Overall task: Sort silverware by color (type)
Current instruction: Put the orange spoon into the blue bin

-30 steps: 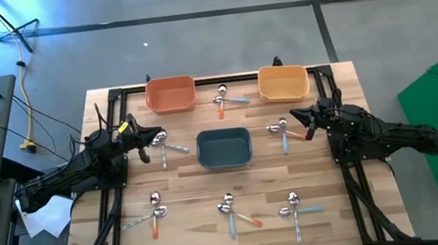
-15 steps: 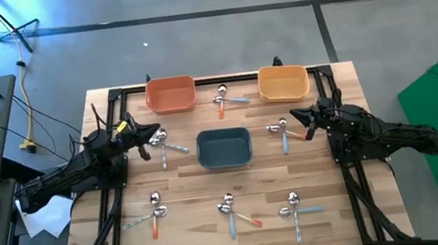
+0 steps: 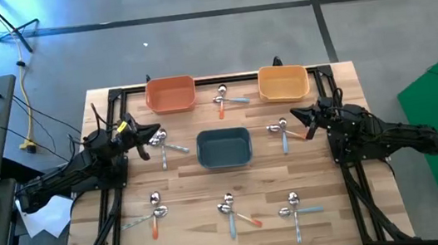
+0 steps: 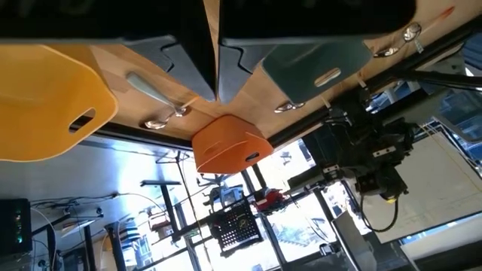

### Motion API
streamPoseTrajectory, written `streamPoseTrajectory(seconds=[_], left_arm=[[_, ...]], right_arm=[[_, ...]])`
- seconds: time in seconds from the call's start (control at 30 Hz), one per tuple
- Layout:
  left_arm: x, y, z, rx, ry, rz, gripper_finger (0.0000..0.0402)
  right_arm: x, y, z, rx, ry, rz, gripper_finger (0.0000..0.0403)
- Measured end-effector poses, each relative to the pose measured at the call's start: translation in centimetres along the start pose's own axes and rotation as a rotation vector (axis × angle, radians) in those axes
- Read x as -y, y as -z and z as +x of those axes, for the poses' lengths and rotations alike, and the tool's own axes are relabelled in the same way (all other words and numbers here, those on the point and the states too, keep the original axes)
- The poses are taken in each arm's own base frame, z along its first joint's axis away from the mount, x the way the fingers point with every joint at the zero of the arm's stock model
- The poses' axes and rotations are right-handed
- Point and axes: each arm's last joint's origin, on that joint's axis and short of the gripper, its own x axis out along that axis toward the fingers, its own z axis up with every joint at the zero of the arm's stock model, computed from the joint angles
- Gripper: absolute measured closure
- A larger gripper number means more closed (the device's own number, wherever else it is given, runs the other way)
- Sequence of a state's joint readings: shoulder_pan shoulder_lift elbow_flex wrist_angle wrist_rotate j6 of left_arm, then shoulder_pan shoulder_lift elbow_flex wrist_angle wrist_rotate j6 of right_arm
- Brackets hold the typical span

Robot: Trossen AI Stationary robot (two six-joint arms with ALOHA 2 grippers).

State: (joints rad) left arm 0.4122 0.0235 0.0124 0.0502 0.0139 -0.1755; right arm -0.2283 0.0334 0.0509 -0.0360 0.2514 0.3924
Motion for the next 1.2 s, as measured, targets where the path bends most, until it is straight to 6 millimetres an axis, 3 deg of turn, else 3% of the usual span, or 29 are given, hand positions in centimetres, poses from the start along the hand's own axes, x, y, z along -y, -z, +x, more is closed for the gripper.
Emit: streamPoseTrajectory(seconds=[0.37,0.6,0.87,1.2], left_arm=[[0.0,-0.2,0.0,0.021,-0.016,0.082,0.0396],[0.0,-0.2,0.0,0.028,-0.015,0.074,0.0396],[0.1,-0.2,0.0,0.022,0.027,0.074,0.0396],[0.1,-0.3,0.0,0.027,0.028,0.054,0.0396]], right_arm=[[-0.3,-0.6,0.0,0.059,-0.035,0.113,0.0403],[-0.4,-0.9,0.0,0.088,-0.039,-0.027,0.0403],[-0.9,-1.4,-0.1,0.115,-0.170,-0.045,0.0401],[-0.9,-1.0,0.2,0.067,-0.178,-0.143,0.0338]])
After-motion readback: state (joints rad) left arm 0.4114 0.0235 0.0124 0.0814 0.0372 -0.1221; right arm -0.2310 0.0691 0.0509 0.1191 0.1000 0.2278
